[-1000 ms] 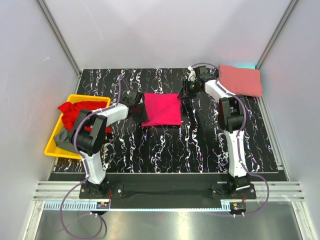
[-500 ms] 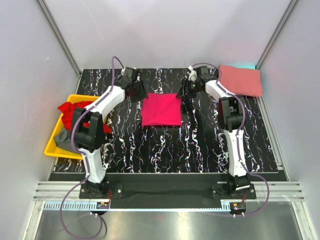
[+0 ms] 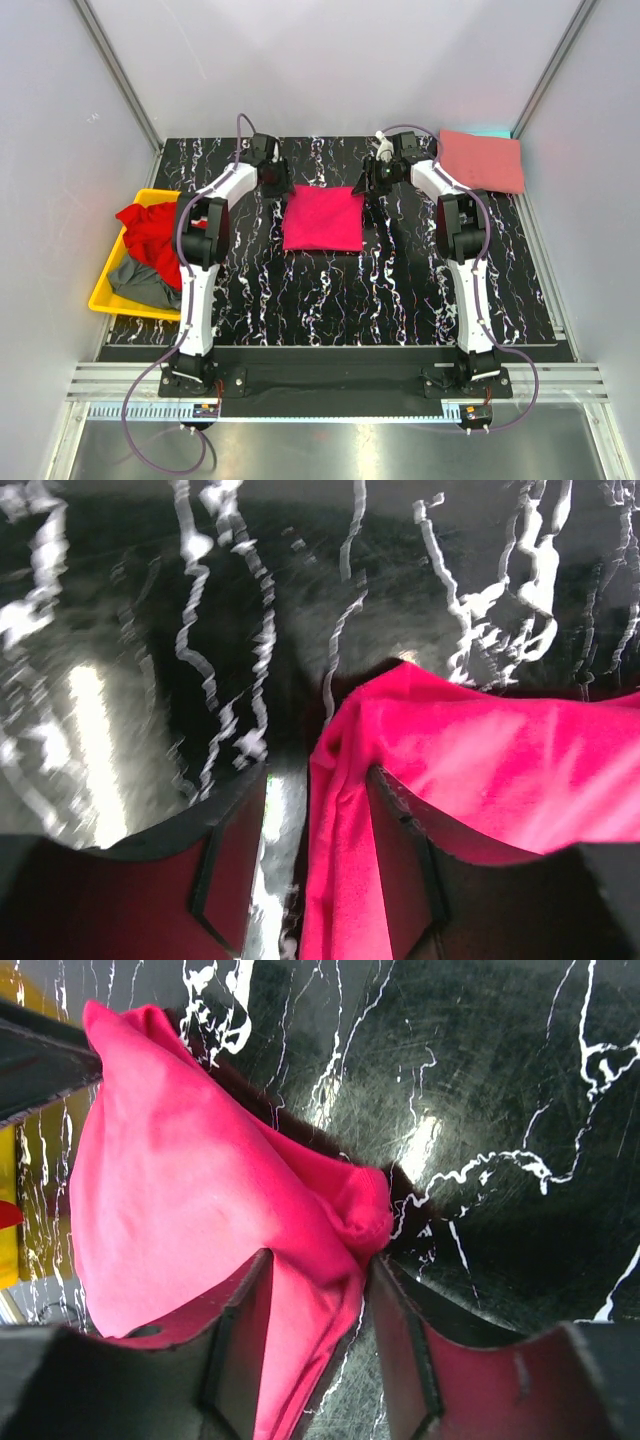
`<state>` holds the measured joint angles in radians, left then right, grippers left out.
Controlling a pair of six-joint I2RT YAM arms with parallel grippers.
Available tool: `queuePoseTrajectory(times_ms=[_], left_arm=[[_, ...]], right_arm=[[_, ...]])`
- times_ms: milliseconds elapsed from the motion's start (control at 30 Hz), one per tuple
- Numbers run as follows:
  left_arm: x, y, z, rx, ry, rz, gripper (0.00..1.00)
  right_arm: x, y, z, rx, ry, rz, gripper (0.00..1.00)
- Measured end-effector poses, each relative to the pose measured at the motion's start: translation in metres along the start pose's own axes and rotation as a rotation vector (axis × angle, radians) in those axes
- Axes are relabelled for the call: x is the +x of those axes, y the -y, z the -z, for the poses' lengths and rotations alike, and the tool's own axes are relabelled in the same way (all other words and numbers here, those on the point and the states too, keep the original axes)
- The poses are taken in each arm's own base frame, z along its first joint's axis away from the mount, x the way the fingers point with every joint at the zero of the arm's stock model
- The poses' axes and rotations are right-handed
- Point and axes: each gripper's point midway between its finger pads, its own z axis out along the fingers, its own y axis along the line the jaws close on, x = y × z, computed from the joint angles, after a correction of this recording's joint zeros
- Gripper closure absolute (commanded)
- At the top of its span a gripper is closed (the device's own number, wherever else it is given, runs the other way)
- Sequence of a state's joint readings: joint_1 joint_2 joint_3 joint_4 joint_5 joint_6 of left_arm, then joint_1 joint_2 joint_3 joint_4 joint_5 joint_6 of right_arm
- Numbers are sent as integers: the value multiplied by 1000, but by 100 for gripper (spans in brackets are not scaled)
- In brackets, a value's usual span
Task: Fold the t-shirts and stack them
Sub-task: Fold the tshirt
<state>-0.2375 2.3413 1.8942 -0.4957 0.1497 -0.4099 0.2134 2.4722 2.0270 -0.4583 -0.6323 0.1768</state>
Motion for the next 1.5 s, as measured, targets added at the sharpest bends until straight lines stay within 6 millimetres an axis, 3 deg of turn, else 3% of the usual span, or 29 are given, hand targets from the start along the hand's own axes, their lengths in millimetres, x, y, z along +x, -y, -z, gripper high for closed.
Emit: queuePoseTrajectory(times_ms=[100,133,200,267,333,433,533,567,600,633,700,800,1067,1333,1367,1400,1433,1467,1500], left_arm=[[-12,10,1,41,28,-18,70],[-17,13,3,51,41,-24,87],[-27,19,6,71,70,-29,100],[-36,24,7,86,99,-31,100],[-41,25,6,90,119,-17,100],[-43,22,5,84,128,18,100],[-46,19,6,83,134,48,100],[-47,19,6,86,137,49,95],[-47,18,5,90,139,48,71],[-47,17,4,98,144,36,62],[-45,17,0,121,153,24,55],[-37,15,-3,133,131,0,54],[-50,29,1,193,154,-57,56],[-36,20,-25,183,103,-60,60],[-34,19,-27,183,100,-61,65],[-34,19,-27,185,100,-61,81],[-34,20,-27,187,99,-58,91],[-35,20,-27,189,100,-58,98],[-35,21,-27,192,100,-58,100]], right_arm=[[-2,0,0,-1,10,8,55],[-3,1,-1,-2,13,10,57],[-4,2,-1,-1,17,15,64],[-4,3,0,1,20,17,73],[-4,6,0,4,22,15,76],[-3,14,-1,10,31,8,76],[-1,19,0,14,34,-5,69],[-2,21,1,14,36,-7,67],[-3,21,2,13,38,-8,67],[-4,21,2,11,41,-6,66],[-4,21,2,8,42,-6,66],[-5,20,2,0,45,-5,66],[-9,16,2,-18,57,-3,64],[-11,15,2,-24,66,-1,64],[-11,15,2,-24,67,0,64],[-12,15,2,-26,68,1,67],[-12,14,2,-28,69,2,69],[-12,14,2,-29,69,0,72],[-12,14,2,-29,70,-1,76]])
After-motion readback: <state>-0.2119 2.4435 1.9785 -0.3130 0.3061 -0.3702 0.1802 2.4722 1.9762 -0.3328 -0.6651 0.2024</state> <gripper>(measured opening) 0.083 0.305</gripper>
